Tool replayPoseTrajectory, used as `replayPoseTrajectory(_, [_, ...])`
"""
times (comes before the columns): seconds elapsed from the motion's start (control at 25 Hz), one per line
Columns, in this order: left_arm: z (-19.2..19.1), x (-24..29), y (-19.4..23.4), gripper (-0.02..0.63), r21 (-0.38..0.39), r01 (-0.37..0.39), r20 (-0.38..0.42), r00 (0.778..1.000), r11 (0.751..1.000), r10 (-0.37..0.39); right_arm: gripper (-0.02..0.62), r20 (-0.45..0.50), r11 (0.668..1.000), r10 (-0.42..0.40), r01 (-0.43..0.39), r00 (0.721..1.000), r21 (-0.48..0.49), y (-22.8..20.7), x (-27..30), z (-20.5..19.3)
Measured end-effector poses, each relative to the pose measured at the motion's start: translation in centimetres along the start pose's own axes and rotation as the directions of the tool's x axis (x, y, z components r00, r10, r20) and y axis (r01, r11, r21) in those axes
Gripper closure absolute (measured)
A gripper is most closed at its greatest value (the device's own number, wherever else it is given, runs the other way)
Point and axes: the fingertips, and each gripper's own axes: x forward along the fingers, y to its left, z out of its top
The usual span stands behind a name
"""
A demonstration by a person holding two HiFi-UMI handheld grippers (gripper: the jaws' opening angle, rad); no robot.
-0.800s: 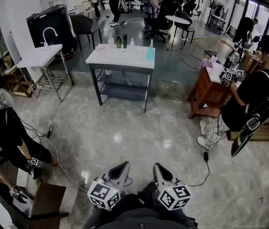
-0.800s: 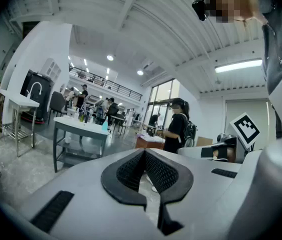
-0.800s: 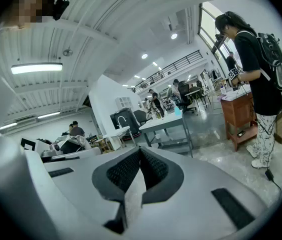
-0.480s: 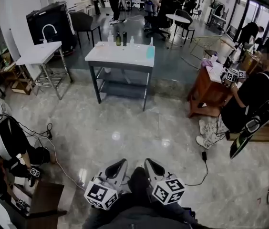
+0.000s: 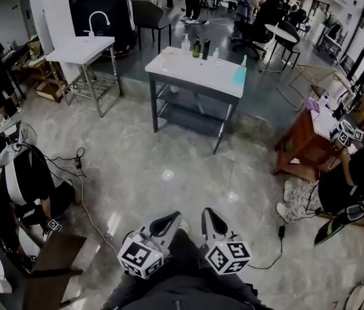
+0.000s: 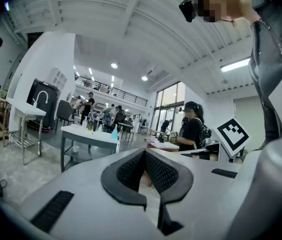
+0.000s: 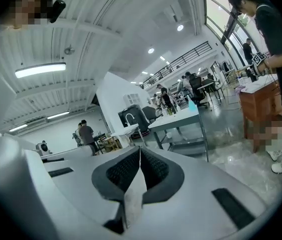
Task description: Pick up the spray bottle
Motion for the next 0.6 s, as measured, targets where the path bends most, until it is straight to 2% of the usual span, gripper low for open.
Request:
replayPoseTrajectory(0.2, [0.8, 4.5, 3.3, 0.601, -0.004, 0.021, -0.006, 1.0, 1.0, -0.021, 0.584, 0.034, 1.0, 0.0, 0.001, 0.999, -0.025, -1.8, 4.3, 2.8])
replayPoseTrajectory(0.6, [2.2, 13.6, 8.8, 0.601, 0.008, 0.084, -0.046, 0.995, 0.996, -0.084, 0.584, 0.084, 0.997, -0.076, 0.078, 0.994, -0.017, -8.0, 11.9, 7.3])
